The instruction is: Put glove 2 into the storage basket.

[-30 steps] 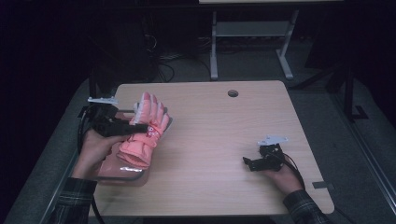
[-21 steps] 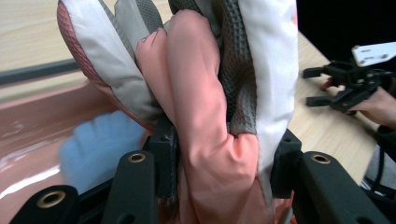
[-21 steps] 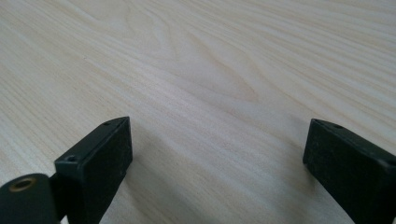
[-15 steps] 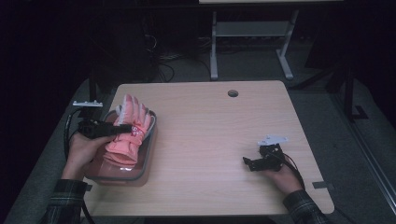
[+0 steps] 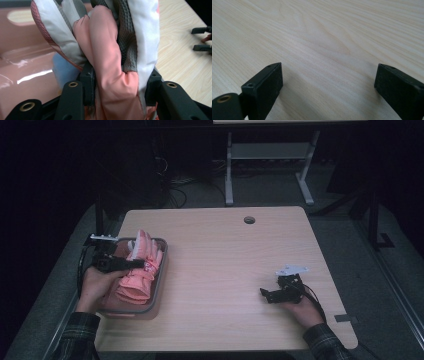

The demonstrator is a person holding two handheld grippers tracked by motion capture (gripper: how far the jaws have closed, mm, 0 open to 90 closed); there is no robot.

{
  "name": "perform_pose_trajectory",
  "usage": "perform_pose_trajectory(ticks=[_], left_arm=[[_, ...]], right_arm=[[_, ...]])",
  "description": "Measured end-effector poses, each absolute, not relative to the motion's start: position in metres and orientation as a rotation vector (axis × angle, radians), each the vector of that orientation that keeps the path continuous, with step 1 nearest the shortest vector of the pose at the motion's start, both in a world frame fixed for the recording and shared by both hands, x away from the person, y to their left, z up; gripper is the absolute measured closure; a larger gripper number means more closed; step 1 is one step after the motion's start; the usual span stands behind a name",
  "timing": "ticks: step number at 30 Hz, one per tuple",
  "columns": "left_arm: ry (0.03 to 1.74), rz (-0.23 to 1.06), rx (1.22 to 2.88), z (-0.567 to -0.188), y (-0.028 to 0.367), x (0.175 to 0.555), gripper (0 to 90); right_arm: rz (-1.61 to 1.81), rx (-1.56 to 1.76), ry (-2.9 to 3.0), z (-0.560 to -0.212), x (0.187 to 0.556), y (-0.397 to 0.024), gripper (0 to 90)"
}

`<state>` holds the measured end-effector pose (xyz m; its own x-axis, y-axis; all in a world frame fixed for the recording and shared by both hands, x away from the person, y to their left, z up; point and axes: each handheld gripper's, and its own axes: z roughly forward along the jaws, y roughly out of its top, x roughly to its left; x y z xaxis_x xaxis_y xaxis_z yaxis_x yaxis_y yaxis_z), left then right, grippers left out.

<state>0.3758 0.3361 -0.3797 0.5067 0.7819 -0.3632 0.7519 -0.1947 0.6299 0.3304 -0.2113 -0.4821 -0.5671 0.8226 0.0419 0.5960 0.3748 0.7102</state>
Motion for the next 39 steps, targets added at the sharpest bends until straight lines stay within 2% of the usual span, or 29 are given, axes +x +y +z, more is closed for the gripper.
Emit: perform_pose_trajectory(ticks=[14, 16, 20, 22, 23, 24, 27, 39], left_arm=[[1.289, 0.006, 1.978, -0.407, 0.334, 0.377, 53.1], [1.287, 0.007, 1.976, -0.407, 0.334, 0.377, 48.5], [1.285, 0.011, 1.954, -0.405, 0.336, 0.377, 33.3], [1.286, 0.022, 1.953, -0.404, 0.337, 0.376, 27.7], [1.289, 0.037, 1.953, -0.403, 0.337, 0.376, 27.7], [1.283, 0.054, 1.953, -0.400, 0.338, 0.375, 22.2], [1.289, 0.074, 1.957, -0.396, 0.338, 0.375, 15.4], [1.226, 0.208, 1.918, -0.350, 0.350, 0.359, 13.3]], right_arm=[[1.002, 1.250, 2.319, -0.482, 0.330, -0.211, 7.5], [1.001, 1.248, 2.319, -0.482, 0.330, -0.211, 7.5], [0.999, 1.246, 2.320, -0.482, 0.330, -0.211, 7.5], [0.999, 1.245, 2.320, -0.482, 0.330, -0.211, 7.5], [0.999, 1.246, 2.320, -0.482, 0.330, -0.211, 7.5], [0.999, 1.245, 2.320, -0.482, 0.330, -0.211, 7.5], [0.999, 1.245, 2.321, -0.482, 0.330, -0.211, 7.5], [1.001, 1.248, 2.319, -0.482, 0.330, -0.211, 7.5]])
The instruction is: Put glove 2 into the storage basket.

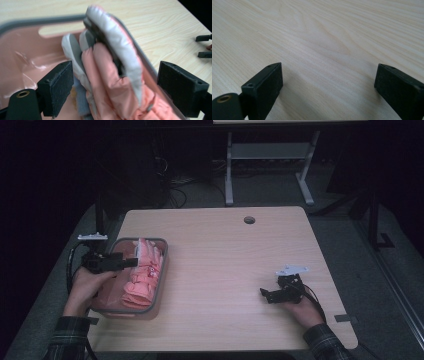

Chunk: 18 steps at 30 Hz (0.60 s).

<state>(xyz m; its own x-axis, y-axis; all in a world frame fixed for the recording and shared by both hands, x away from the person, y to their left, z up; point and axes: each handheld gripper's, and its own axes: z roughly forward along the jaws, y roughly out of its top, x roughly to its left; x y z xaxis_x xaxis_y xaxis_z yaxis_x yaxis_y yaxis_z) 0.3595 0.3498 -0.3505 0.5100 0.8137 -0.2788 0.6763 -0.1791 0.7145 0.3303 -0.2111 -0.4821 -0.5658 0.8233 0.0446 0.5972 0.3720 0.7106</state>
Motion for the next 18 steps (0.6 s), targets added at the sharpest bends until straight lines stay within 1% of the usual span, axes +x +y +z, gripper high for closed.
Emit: perform_pose_trajectory(ticks=[10, 13, 18], left_arm=[[1.146, 0.258, 1.941, -0.335, 0.333, 0.360, 13.3], [1.097, 0.283, 1.944, -0.328, 0.323, 0.360, 13.3], [1.045, 0.286, 1.953, -0.323, 0.309, 0.358, 13.4]], right_arm=[[1.000, 1.245, 2.320, -0.482, 0.330, -0.211, 7.5], [1.001, 1.245, 2.320, -0.482, 0.330, -0.211, 7.5], [1.003, 1.248, 2.319, -0.482, 0.330, -0.211, 7.5]])
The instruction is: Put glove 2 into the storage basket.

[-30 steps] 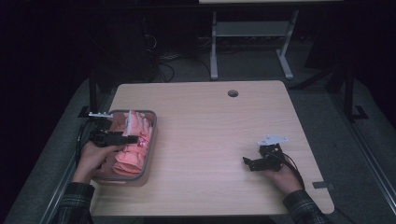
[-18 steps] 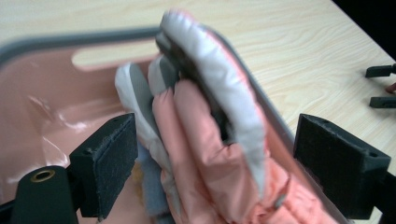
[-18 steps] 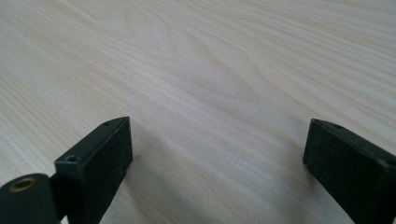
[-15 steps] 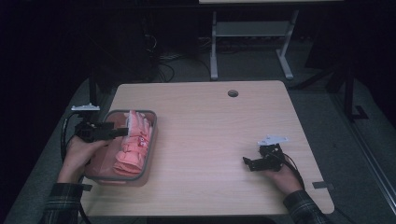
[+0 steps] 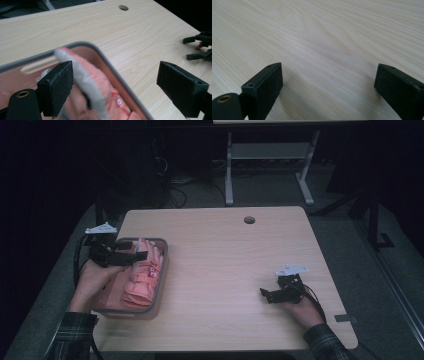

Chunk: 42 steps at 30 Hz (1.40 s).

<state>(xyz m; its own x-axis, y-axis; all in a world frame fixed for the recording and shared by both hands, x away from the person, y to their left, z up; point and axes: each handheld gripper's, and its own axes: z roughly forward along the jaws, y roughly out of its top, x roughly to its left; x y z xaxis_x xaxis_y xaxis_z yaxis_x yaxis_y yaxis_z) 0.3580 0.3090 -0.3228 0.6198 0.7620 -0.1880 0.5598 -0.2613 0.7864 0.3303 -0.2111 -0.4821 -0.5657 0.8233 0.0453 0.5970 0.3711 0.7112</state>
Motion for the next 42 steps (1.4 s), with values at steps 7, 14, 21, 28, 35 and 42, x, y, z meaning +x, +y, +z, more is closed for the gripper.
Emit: perform_pose_trajectory(ticks=[7, 14, 21, 28, 35, 42], left_arm=[[0.981, 0.269, 1.959, -0.319, 0.289, 0.357, 13.4], [0.918, 0.244, 1.973, -0.322, 0.264, 0.356, 13.4], [0.874, 0.224, 1.987, -0.326, 0.240, 0.355, 13.4], [0.832, 0.208, 2.002, -0.331, 0.220, 0.352, 13.5], [0.780, 0.198, 2.016, -0.337, 0.198, 0.345, 13.6], [0.748, 0.183, 2.042, -0.349, 0.178, 0.338, 13.7]], right_arm=[[1.002, 1.248, 2.319, -0.482, 0.330, -0.211, 7.5], [1.002, 1.247, 2.319, -0.482, 0.330, -0.211, 7.5], [1.000, 1.245, 2.320, -0.482, 0.330, -0.211, 7.5], [1.002, 1.248, 2.319, -0.482, 0.330, -0.211, 7.5], [1.002, 1.248, 2.319, -0.482, 0.330, -0.211, 7.5], [1.002, 1.248, 2.319, -0.482, 0.330, -0.211, 7.5]])
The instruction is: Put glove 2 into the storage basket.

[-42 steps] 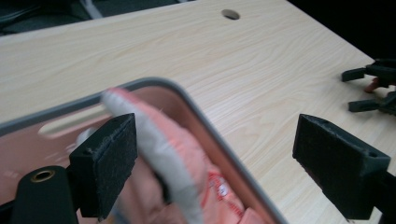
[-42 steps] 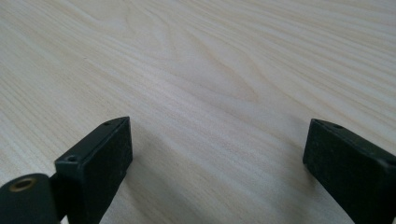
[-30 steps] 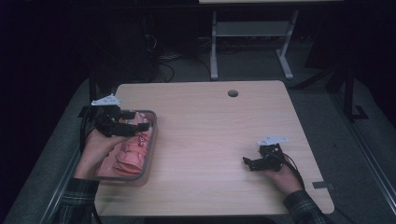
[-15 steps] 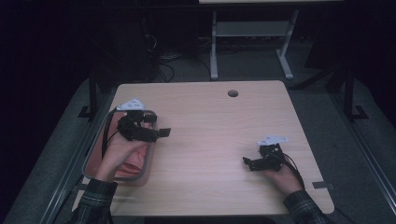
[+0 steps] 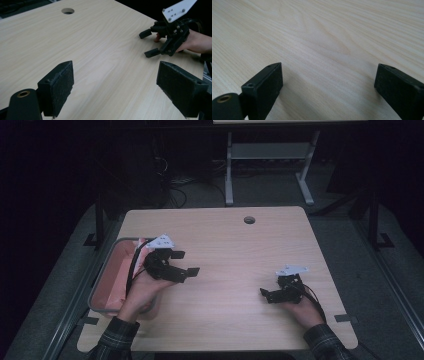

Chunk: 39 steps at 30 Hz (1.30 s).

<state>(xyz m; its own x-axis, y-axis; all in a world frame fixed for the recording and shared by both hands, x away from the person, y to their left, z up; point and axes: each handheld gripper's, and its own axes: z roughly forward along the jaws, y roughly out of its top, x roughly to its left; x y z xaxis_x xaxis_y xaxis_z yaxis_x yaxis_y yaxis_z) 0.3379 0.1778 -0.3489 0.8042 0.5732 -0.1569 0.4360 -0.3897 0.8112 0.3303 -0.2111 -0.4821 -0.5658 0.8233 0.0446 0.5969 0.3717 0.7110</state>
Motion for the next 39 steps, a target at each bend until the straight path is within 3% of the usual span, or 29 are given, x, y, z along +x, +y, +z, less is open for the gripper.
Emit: perform_pose_trajectory(ticks=[39], left_arm=[[0.658, 0.197, 2.189, -0.447, 0.105, 0.308, 13.7]], right_arm=[[0.999, 1.244, 2.320, -0.482, 0.330, -0.211, 7.5]])
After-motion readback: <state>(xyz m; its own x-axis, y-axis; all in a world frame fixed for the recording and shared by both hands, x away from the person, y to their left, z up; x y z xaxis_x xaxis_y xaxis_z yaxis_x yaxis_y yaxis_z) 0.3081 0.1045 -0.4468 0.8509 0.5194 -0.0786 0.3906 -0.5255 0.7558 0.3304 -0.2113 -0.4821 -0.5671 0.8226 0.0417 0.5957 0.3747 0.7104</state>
